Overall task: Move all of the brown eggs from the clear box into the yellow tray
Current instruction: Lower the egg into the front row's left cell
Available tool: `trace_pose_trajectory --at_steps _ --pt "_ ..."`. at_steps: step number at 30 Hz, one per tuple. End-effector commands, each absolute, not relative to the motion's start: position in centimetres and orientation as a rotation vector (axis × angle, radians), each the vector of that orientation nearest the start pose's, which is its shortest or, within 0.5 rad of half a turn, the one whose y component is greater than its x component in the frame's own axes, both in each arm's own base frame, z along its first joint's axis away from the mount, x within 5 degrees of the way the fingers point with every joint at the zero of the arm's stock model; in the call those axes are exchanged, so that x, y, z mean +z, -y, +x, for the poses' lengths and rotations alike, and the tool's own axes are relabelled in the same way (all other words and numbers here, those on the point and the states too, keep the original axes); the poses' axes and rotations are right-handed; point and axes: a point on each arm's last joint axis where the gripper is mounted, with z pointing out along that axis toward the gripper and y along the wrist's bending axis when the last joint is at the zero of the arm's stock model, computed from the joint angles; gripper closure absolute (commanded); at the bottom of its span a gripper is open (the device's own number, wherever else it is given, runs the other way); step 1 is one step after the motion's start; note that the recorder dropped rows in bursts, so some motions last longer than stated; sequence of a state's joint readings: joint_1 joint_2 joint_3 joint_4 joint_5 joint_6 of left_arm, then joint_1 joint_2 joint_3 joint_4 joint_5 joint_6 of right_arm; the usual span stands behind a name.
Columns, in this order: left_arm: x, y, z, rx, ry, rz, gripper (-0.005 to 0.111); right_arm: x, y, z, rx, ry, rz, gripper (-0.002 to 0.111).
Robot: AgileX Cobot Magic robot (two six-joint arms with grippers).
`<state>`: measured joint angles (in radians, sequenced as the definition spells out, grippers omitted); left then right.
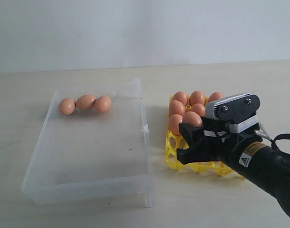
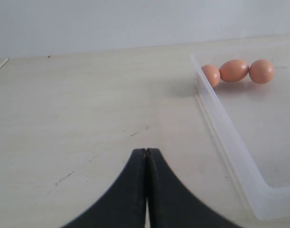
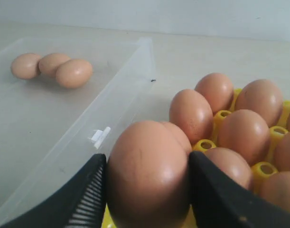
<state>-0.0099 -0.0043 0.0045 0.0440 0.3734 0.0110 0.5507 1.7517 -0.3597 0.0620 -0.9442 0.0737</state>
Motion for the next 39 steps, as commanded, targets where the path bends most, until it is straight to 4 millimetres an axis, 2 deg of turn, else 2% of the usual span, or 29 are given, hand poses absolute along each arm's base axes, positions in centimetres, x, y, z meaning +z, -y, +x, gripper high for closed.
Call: trace_pose_trajectory --at_steps 1,8,16,18,31,39 --pt "18.0 -0.1 5.3 0.048 -1.851 0.045 0.107 11.9 -13.8 22.9 0.447 -1.898 -0.405 0.108" --pt "18.0 -0.1 5.3 0.048 -1.851 0.045 0.107 11.6 -14.7 23.9 0.489 -1.88 -0.394 0.108" --pt "18.0 -0.1 5.3 0.048 -1.851 0.045 0.107 11.4 -14.5 24.0 0.496 -1.922 -0.335 0.108" --pt "18.0 -0.1 5.3 0.048 -1.851 0.045 0.107 11.2 -14.5 23.9 0.541 -1.958 -0.264 0.108" --pt "18.0 -0.1 5.3 0.048 -1.851 0.045 0.107 10.8 -14.7 23.8 0.623 -1.995 -0.191 0.108" --pt "18.0 -0.1 5.3 0.048 -1.851 0.045 0.107 10.5 -15.3 24.7 0.665 -2.024 -0.133 0.108"
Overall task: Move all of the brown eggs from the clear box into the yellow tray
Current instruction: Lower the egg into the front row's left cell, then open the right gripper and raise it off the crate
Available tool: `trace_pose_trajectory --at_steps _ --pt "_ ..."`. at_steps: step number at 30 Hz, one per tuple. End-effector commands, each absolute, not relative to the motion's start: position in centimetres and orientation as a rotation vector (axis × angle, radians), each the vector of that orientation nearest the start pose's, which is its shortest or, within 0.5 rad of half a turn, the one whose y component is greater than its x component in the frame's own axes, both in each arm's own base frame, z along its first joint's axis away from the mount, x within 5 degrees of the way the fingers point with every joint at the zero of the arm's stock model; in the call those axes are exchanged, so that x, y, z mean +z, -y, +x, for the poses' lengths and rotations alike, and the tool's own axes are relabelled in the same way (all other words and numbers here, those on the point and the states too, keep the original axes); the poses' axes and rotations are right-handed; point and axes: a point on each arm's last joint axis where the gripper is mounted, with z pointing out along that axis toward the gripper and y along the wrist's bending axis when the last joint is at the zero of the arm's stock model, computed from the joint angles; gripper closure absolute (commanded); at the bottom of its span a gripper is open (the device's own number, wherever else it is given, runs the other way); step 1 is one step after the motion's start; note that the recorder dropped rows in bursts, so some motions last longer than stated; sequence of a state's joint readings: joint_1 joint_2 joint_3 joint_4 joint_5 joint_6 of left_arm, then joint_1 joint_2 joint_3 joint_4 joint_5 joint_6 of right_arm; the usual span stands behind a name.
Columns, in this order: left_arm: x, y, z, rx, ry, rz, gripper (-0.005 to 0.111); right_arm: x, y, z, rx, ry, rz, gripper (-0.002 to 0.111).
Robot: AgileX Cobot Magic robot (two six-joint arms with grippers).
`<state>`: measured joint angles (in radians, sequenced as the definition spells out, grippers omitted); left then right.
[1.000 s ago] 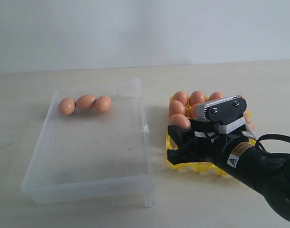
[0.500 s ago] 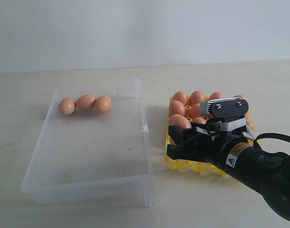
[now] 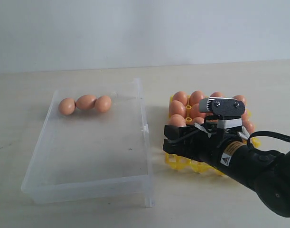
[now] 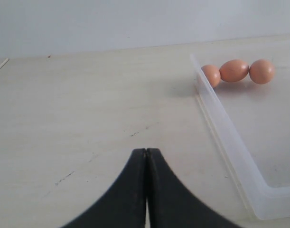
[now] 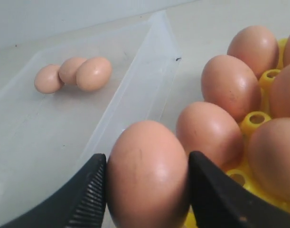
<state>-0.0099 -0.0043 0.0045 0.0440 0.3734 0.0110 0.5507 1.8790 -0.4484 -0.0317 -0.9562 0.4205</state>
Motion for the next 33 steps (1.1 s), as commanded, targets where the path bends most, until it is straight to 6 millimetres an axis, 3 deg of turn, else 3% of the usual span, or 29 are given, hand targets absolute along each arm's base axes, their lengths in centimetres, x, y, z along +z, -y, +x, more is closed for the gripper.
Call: trace_pose_trajectory --at_steps 1,26,30,33 --pt "18.0 -0.1 5.3 0.048 -1.851 0.045 0.107 10.5 -15.2 24.6 0.666 -2.033 -0.128 0.108" --pt "18.0 -0.1 5.3 0.048 -1.851 0.045 0.107 10.0 -14.7 23.6 0.677 -2.103 -0.09 0.108" --pt "18.0 -0.1 5.3 0.048 -1.851 0.045 0.107 9.9 -14.7 23.6 0.681 -2.107 -0.086 0.093" --pt "18.0 -0.1 5.3 0.048 -1.851 0.045 0.107 9.9 -14.7 23.6 0.679 -2.11 -0.086 0.072"
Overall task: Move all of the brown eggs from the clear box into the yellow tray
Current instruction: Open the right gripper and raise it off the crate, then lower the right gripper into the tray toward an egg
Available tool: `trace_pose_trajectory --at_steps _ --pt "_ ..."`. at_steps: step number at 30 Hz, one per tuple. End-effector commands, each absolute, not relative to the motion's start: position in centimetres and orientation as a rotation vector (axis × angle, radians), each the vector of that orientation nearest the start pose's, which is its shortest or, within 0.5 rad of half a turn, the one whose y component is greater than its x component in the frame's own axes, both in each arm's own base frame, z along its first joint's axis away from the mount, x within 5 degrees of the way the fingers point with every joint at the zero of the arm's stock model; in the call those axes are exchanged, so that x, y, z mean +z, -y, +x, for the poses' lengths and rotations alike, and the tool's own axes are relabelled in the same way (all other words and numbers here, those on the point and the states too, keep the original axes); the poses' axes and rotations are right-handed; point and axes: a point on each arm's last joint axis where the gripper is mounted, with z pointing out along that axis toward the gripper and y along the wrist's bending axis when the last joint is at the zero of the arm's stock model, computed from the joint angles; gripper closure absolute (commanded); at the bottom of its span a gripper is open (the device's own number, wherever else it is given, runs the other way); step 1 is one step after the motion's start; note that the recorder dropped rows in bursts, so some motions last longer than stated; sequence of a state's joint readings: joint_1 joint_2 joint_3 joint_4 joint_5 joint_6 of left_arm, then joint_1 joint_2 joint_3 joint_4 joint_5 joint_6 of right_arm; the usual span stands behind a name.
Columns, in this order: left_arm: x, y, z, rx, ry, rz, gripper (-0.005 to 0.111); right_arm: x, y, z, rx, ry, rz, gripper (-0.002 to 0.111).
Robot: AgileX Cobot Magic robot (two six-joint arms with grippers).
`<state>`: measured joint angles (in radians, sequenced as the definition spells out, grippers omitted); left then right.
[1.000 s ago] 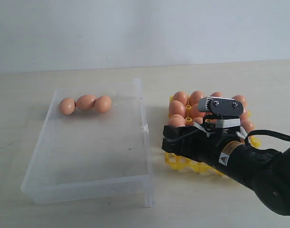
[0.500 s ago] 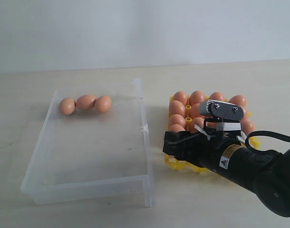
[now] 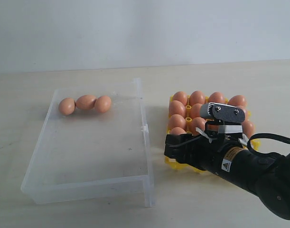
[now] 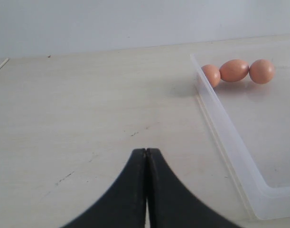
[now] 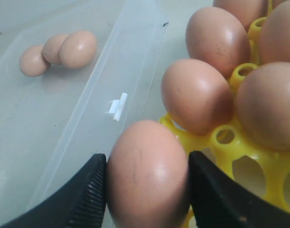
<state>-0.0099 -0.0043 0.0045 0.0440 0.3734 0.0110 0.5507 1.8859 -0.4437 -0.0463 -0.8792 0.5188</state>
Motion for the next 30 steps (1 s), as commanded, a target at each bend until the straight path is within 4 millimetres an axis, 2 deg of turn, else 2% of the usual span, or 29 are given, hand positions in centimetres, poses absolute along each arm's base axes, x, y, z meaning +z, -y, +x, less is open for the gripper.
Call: trace_pose_trajectory --at_steps 1,5,9,11,13,15,17,19,21,24,26,28,30 --pt "18.0 -0.1 5.3 0.048 -1.851 0.045 0.107 9.9 -14.7 23.6 0.675 -2.115 -0.079 0.062" --pt "18.0 -0.1 5.3 0.048 -1.851 0.045 0.107 9.8 -14.5 23.7 0.662 -2.123 -0.053 0.044" --pt "18.0 -0.1 5.3 0.048 -1.851 0.045 0.107 10.1 -14.5 23.7 0.66 -2.114 -0.058 0.042" --pt "18.0 -0.1 5.3 0.048 -1.851 0.045 0.107 10.9 -14.5 23.7 0.668 -2.089 -0.061 0.043" --pt "18.0 -0.1 5.3 0.048 -1.851 0.045 0.107 12.5 -14.5 23.7 0.657 -2.041 -0.105 0.047" --pt "18.0 -0.1 5.3 0.048 -1.851 0.045 0.107 14.7 -14.4 23.5 0.63 -1.965 -0.176 0.058" --pt "18.0 -0.1 5.3 0.048 -1.851 0.045 0.107 17.4 -14.3 23.4 0.595 -1.866 -0.252 0.072" --pt "18.0 -0.1 5.3 0.048 -1.851 0.045 0.107 20.6 -14.3 23.4 0.55 -1.786 -0.322 0.091" --pt "18.0 -0.1 5.3 0.048 -1.851 0.045 0.107 23.5 -14.6 23.6 0.504 -1.764 -0.399 0.107" --pt "18.0 -0.1 5.3 0.048 -1.851 0.045 0.107 27.2 -15.7 25.0 0.402 -1.77 -0.567 0.108" --pt "18.0 -0.1 5.3 0.048 -1.851 0.045 0.107 29.2 -17.0 26.3 0.344 -1.845 -0.626 0.108" --pt "18.0 -0.1 5.3 0.048 -1.851 0.045 0.107 30.5 -18.7 27.3 0.288 -1.923 -0.692 0.108" --pt "18.0 -0.1 5.3 0.048 -1.851 0.045 0.107 31.4 -21.0 27.9 0.208 -1.949 -0.842 0.108"
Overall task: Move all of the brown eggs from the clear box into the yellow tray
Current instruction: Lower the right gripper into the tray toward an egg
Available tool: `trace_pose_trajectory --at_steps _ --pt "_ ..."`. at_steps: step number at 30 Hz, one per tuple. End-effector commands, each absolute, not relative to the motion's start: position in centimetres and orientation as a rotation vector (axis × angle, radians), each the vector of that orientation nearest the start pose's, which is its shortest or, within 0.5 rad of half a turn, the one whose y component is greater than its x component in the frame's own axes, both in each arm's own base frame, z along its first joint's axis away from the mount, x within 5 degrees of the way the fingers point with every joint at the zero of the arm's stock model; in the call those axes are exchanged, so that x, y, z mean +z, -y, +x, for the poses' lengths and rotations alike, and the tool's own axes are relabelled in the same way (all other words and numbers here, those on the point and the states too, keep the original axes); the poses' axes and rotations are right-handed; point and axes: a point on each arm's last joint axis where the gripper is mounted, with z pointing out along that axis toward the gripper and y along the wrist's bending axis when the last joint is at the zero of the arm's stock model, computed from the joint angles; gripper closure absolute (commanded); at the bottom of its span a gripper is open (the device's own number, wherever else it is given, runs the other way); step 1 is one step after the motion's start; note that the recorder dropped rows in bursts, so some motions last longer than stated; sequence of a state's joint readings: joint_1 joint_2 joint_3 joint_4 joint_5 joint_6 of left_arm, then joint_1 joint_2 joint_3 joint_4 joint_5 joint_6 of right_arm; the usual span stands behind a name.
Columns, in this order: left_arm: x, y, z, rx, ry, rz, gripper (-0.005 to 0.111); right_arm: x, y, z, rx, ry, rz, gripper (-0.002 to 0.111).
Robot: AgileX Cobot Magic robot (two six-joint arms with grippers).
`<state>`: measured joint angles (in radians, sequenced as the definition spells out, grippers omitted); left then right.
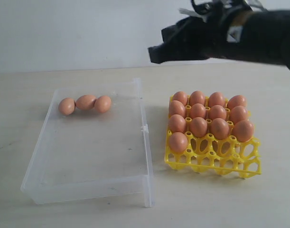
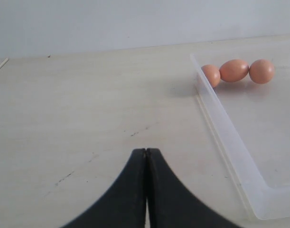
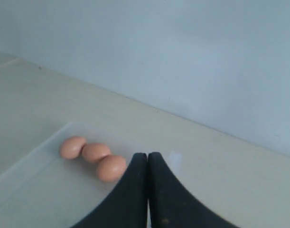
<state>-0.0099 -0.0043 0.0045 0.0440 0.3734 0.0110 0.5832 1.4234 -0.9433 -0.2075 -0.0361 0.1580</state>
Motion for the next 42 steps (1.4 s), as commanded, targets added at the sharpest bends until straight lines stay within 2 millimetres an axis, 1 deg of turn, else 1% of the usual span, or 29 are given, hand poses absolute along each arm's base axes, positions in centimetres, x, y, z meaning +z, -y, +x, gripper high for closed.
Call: trace_pose_trajectory --at_steps 1,2,5,7,8,9,10,11,12,13,14,15,16,17,18,20,22,24,25,26,27,29,32,34,37,39,42 --pt "18.0 -0.1 5.3 0.048 -1.851 0.045 0.107 31.4 -22.4 28.1 0.165 -1.93 -0.951 0.108" --pt "18.0 -0.1 5.3 0.048 -1.851 0.045 0.107 31.2 -24.0 28.3 0.134 -1.898 -1.054 0.108" --pt "18.0 -0.1 5.3 0.048 -1.851 0.045 0.107 29.2 -28.2 28.9 0.079 -1.8 -1.281 0.108" --pt "18.0 -0.1 5.3 0.048 -1.851 0.045 0.107 27.8 -30.3 29.6 0.079 -1.79 -1.342 0.108" --pt "18.0 -0.1 5.3 0.048 -1.851 0.045 0.107 27.0 -31.2 30.3 0.079 -1.801 -1.352 0.108" --pt "18.0 -0.1 5.3 0.048 -1.851 0.045 0.107 25.7 -32.6 31.4 0.166 -1.933 -1.228 0.107" --pt "18.0 -0.1 5.3 0.048 -1.851 0.045 0.107 25.3 -33.4 32.5 0.275 -2.093 -1.009 0.104" --pt "18.0 -0.1 5.3 0.048 -1.851 0.045 0.107 23.8 -34.2 34.3 0.357 -2.267 -0.756 0.097" --pt "18.0 -0.1 5.3 0.048 -1.851 0.045 0.107 23.2 -34.4 35.2 0.37 -2.323 -0.667 0.092" --pt "18.0 -0.1 5.3 0.048 -1.851 0.045 0.107 22.2 -34.6 36.6 0.389 -2.409 -0.516 0.078" --pt "18.0 -0.1 5.3 0.048 -1.851 0.045 0.107 21.6 -34.8 37.2 0.416 -2.459 -0.421 0.07" --pt "18.0 -0.1 5.3 0.048 -1.851 0.045 0.107 20.8 -35.2 37.9 0.482 -2.526 -0.256 0.054" --pt "18.0 -0.1 5.3 0.048 -1.851 0.045 0.107 20.3 -35.4 38.2 0.516 -2.551 -0.179 0.047" --pt "18.0 -0.1 5.3 0.048 -1.851 0.045 0.107 19.4 -35.3 38.8 0.536 -2.572 -0.061 0.041" --pt "18.0 -0.1 5.3 0.048 -1.851 0.045 0.107 18.9 -35.1 39.5 0.524 -2.57 0.011 0.042" --pt "18.0 -0.1 5.3 0.048 -1.851 0.045 0.107 17.8 -34.8 40.3 0.516 -2.575 0.093 0.043" --pt "18.0 -0.1 5.3 0.048 -1.851 0.045 0.107 17.1 -34.6 40.6 0.505 -2.583 0.107 0.044" --pt "18.0 -0.1 5.3 0.048 -1.851 0.045 0.107 16.3 -34.2 41.1 0.495 -2.595 0.162 0.044" --pt "18.0 -0.1 5.3 0.048 -1.851 0.045 0.107 15.5 -34.0 41.4 0.478 -2.601 0.187 0.044" --pt "18.0 -0.1 5.3 0.048 -1.851 0.045 0.107 15.4 -33.8 41.6 0.479 -2.591 0.19 0.044" --pt "18.0 -0.1 5.3 0.048 -1.851 0.045 0.107 14.8 -33.7 41.9 0.484 -2.585 0.194 0.044" --pt "18.0 -0.1 5.3 0.048 -1.851 0.045 0.107 14.3 -33.9 42.3 0.511 -2.561 0.189 0.044" --pt "18.0 -0.1 5.3 0.048 -1.851 0.045 0.107 13.8 -33.9 42.8 0.545 -2.529 0.192 0.044" --pt "18.0 -0.1 5.3 0.048 -1.851 0.045 0.107 13.1 -33.5 43.2 0.549 -2.529 0.233 0.044" --pt "18.0 -0.1 5.3 0.048 -1.851 0.045 0.107 12.2 -33.8 43.3 0.578 -2.521 0.241 0.044" --pt "18.0 -0.1 5.3 0.048 -1.851 0.045 0.107 11.9 -34.1 43.4 0.633 -2.508 0.267 0.044" --pt "18.0 -0.1 5.3 0.048 -1.851 0.045 0.107 11.8 -34.3 43.7 0.615 -2.523 0.269 0.044"
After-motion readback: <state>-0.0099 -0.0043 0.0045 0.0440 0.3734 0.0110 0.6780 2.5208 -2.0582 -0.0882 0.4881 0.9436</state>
